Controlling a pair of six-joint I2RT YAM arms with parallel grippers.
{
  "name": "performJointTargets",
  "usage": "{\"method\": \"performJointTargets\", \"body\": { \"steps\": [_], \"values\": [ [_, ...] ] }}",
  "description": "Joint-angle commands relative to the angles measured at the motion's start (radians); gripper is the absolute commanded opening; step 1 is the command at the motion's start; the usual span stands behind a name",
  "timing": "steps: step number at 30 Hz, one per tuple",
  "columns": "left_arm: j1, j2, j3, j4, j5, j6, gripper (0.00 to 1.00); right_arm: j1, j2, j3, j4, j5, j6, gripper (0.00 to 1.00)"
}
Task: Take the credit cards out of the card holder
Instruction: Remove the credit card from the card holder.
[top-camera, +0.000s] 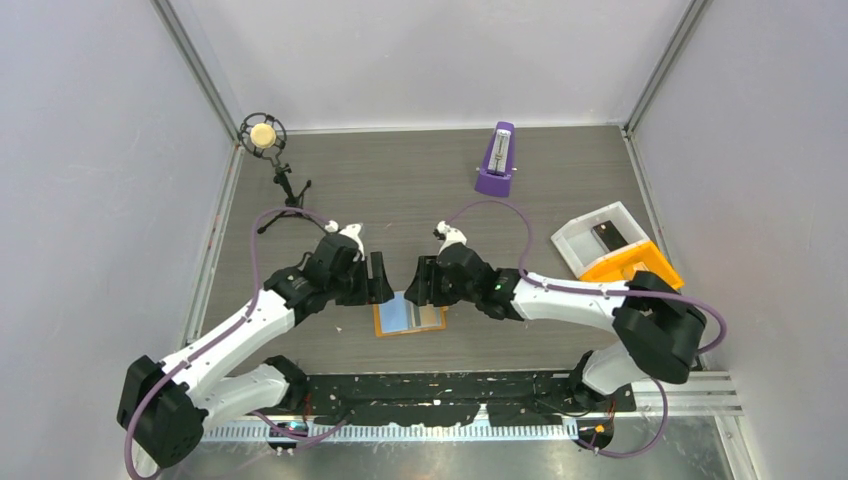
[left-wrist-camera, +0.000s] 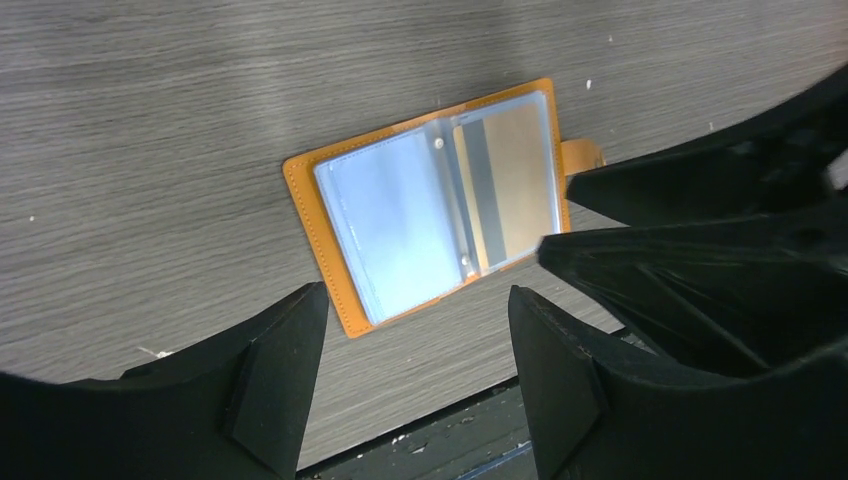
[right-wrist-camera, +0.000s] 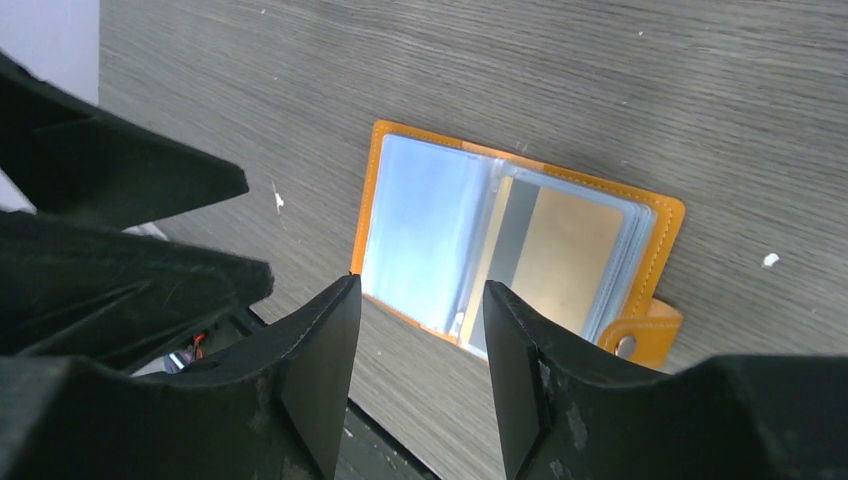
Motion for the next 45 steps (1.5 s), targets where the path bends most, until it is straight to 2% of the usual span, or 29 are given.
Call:
{"method": "performJointTargets", "body": {
  "steps": [1, 5, 12, 26, 32, 36, 39, 45],
  "values": [
    [0.005, -0.039, -0.031, 0.091, 0.008, -0.041, 0.69, 0.006, 0.055, 0.041, 0.059, 0.033, 0.049, 0.56],
    [0.005, -0.055, -0.065, 0.17, 0.095, -0.016, 0.7, 0.001, 0.079, 0.008, 0.08, 0.072, 0.057, 0.57],
    [0.006, 0.006, -0.086, 0.252, 0.213, -0.01, 0.68, -0.01, 0.114, -0.007, 0.05, 0.073, 0.043, 0.56],
    [0.005, 0.12, -0.105, 0.354, 0.217, -0.041, 0.59, -0.021, 0.067, -0.068, -0.014, 0.099, 0.039, 0.53],
    [0.005, 0.197, -0.113, 0.401, 0.223, -0.052, 0.48, -0.021, 0.057, -0.075, 0.0, 0.087, 0.036, 0.53],
    [0.006, 0.243, -0.114, 0.439, 0.233, -0.069, 0.32, -0.021, 0.068, -0.088, 0.045, 0.058, 0.043, 0.53],
    [0.005, 0.279, -0.106, 0.444, 0.246, -0.065, 0.23, -0.021, 0.074, -0.098, 0.067, 0.046, 0.052, 0.48],
    [0.005, 0.312, -0.121, 0.481, 0.255, -0.073, 0.19, -0.021, 0.034, -0.107, 0.073, 0.059, 0.05, 0.41]
  ]
}}
